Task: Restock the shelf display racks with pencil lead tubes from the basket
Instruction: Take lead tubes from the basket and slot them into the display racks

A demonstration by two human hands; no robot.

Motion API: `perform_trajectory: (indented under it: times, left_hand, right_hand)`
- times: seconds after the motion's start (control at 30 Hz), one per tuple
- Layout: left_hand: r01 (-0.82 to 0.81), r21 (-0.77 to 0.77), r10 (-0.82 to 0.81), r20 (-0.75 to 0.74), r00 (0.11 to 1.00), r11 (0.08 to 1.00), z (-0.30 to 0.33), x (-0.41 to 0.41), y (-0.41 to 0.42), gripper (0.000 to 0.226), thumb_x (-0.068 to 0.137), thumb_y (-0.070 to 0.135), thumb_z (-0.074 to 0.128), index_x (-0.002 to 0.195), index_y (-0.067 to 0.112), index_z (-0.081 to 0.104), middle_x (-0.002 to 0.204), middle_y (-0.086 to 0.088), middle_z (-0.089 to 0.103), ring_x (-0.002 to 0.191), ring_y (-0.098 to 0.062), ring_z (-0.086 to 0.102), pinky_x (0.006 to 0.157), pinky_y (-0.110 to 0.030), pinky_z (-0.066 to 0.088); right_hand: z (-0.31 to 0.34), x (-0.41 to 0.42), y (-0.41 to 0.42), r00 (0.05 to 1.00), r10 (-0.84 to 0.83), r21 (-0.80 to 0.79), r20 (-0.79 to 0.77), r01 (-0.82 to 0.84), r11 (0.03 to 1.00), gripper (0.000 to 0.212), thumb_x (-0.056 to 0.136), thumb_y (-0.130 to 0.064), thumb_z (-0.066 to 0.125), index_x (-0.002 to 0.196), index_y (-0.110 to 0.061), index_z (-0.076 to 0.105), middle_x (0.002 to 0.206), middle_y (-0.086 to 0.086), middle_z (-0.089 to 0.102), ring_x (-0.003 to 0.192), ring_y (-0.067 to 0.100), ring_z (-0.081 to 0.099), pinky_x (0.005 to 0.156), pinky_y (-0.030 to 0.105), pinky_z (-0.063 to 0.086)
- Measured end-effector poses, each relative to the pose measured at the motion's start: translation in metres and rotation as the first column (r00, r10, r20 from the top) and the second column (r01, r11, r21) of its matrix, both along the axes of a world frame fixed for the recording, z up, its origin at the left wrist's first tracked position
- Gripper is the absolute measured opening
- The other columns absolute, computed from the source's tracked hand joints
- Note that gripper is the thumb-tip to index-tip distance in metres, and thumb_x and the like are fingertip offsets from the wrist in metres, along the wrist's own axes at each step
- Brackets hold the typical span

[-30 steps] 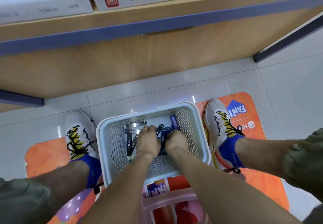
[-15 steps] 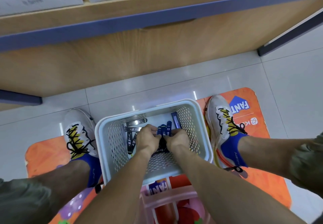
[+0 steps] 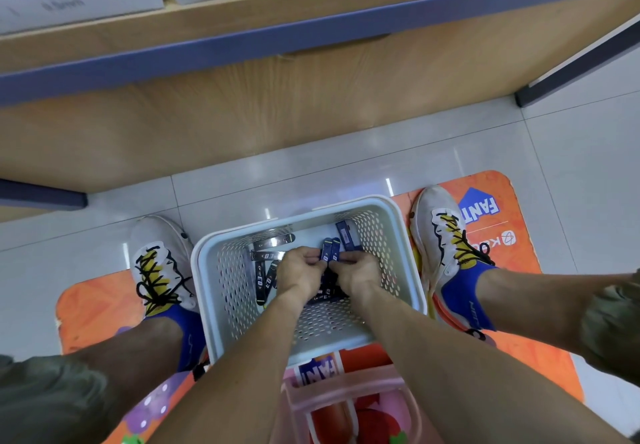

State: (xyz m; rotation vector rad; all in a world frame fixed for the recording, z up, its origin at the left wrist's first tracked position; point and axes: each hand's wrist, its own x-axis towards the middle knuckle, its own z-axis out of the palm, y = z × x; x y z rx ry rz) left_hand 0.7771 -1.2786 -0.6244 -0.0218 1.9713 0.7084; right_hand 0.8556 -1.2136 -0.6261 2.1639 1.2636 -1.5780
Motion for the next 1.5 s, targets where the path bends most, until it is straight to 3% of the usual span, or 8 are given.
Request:
perform_trajectory:
  times: [0.17,0.37,0.47,0.57,0.67,0.83,1.1,1.5]
  left_hand:
    - [-0.126,0.079,0.118,0.097,0.988,0.989,0.004,-0.004,-0.002,0.019,0.089,0.007,0.075,0.092,0.024,0.068,0.101,-0.001,0.073,0.096,-0.018,0.07,0.093,-0.033,0.056]
    - [-0.192,0.182,0.138,0.271,0.953,0.964,0.041,-0.015,-0.012,0.013,0.098,0.009,0.065,0.107,0.018,0.064,0.111,-0.005,0.072,0.098,-0.019,0.07,0.082,-0.032,0.057]
    - [-0.279,0.246,0.167,0.396,0.903,0.928,0.077,-0.015,-0.015,0.012,0.103,0.012,0.058,0.113,0.017,0.059,0.106,-0.009,0.074,0.087,-0.023,0.075,0.071,-0.037,0.06]
    - [-0.297,0.329,0.122,0.46,0.879,0.896,0.122,-0.016,-0.014,0.017,0.106,0.012,0.05,0.123,0.014,0.05,0.103,-0.018,0.076,0.094,-0.039,0.075,0.081,-0.047,0.061]
    - [-0.249,0.437,0.026,0.455,0.89,0.864,0.18,-0.023,-0.01,0.021,0.106,0.011,0.048,0.127,0.011,0.045,0.103,-0.023,0.074,0.096,-0.048,0.072,0.082,-0.05,0.061]
    - [-0.111,0.589,-0.093,0.305,0.948,0.8,0.279,-0.049,0.013,0.026,0.104,0.004,0.049,0.128,0.012,0.039,0.118,-0.03,0.069,0.105,-0.053,0.068,0.096,-0.06,0.054]
    - [0.015,0.803,-0.244,0.163,0.956,0.595,0.422,-0.092,0.05,0.04,0.103,0.004,0.048,0.14,0.016,0.058,0.134,-0.009,0.068,0.117,-0.039,0.067,0.096,-0.044,0.055]
    - [-0.09,0.811,-0.06,0.153,0.986,0.578,0.416,-0.114,0.097,0.026,0.105,0.011,0.051,0.127,0.009,0.064,0.098,-0.021,0.071,0.087,-0.032,0.065,0.083,-0.042,0.06]
  right_hand:
    - [0.002,0.005,0.004,0.991,-0.072,-0.013,-0.115,0.071,0.997,0.021,0.082,-0.005,0.08,0.089,-0.018,0.065,0.091,0.007,0.075,0.079,0.028,0.072,0.084,0.045,0.061]
    - [0.042,0.008,0.009,0.935,-0.134,-0.054,-0.327,0.123,0.991,0.023,0.084,0.006,0.076,0.103,-0.001,0.066,0.097,0.019,0.075,0.077,0.024,0.073,0.071,0.03,0.063]
    - [0.074,0.009,0.012,0.906,-0.124,-0.063,-0.405,0.108,0.992,0.025,0.083,0.007,0.076,0.105,0.002,0.066,0.099,0.023,0.075,0.082,0.033,0.075,0.076,0.043,0.064]
    - [0.119,0.009,0.02,0.877,-0.045,-0.029,-0.478,0.035,0.999,0.028,0.083,0.01,0.075,0.108,0.008,0.064,0.1,0.026,0.073,0.076,0.03,0.074,0.073,0.039,0.063]
    - [0.173,0.009,0.034,0.841,0.072,0.046,-0.536,-0.056,0.997,0.028,0.081,0.01,0.076,0.106,0.006,0.066,0.096,0.023,0.074,0.071,0.023,0.072,0.061,0.025,0.06]
    - [0.279,-0.009,0.07,0.736,0.249,0.203,-0.629,-0.154,0.967,0.03,0.079,0.013,0.076,0.105,0.002,0.065,0.086,0.015,0.072,0.071,0.023,0.069,0.071,0.035,0.062]
    - [0.442,-0.046,0.119,0.57,0.567,0.554,-0.594,-0.22,0.803,0.033,0.074,0.006,0.085,0.102,0.0,0.069,0.09,0.019,0.076,0.08,0.03,0.075,0.078,0.046,0.063]
    - [0.455,-0.077,0.166,0.476,0.564,0.524,-0.675,-0.229,0.82,0.025,0.095,-0.008,0.07,0.119,-0.013,0.07,0.11,0.019,0.072,0.08,0.018,0.074,0.075,0.029,0.061]
